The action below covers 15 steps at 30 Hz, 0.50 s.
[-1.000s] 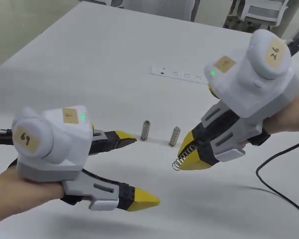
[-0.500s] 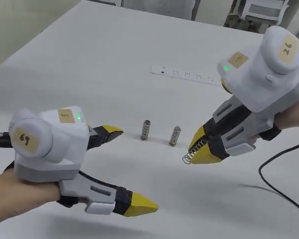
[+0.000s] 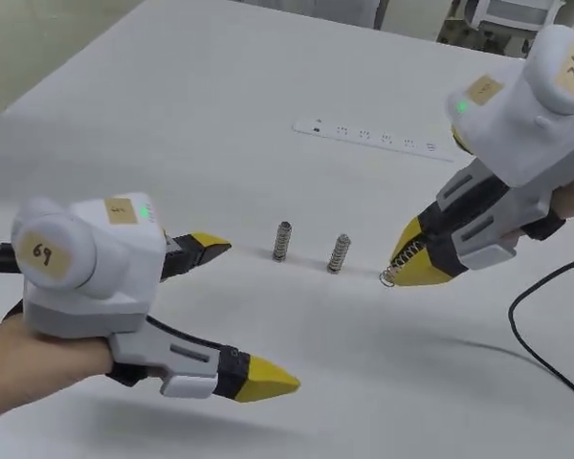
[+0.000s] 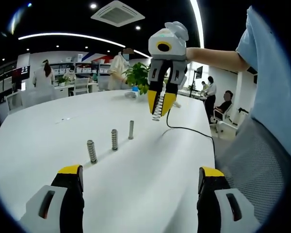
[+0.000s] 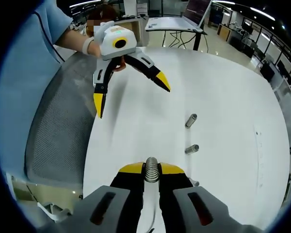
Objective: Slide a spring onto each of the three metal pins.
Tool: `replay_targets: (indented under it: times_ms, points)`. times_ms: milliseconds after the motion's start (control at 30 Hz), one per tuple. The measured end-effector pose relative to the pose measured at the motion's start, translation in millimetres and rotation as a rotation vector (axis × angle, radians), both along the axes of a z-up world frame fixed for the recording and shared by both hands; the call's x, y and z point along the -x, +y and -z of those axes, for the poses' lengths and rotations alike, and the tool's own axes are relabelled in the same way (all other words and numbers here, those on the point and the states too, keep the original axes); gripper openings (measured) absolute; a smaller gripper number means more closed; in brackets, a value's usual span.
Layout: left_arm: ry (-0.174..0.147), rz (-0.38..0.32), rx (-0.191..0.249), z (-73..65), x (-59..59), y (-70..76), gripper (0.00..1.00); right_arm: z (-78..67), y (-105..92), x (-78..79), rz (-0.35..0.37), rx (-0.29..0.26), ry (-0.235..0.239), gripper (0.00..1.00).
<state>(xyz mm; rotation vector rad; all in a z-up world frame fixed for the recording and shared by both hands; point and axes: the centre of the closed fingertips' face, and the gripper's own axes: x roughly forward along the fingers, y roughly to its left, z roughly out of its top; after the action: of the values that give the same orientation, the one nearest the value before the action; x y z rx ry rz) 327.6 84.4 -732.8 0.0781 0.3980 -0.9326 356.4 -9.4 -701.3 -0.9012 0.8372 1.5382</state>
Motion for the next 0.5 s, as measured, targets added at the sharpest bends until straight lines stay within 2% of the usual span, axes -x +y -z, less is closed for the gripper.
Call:
replay_targets:
  times_ms: [500]
  points:
    - [0.009, -0.016, 0.001, 2.9, -1.7, 6.5, 0.95, 5.1, -14.4, -24.2, 0.037, 0.043, -0.026, 0.08]
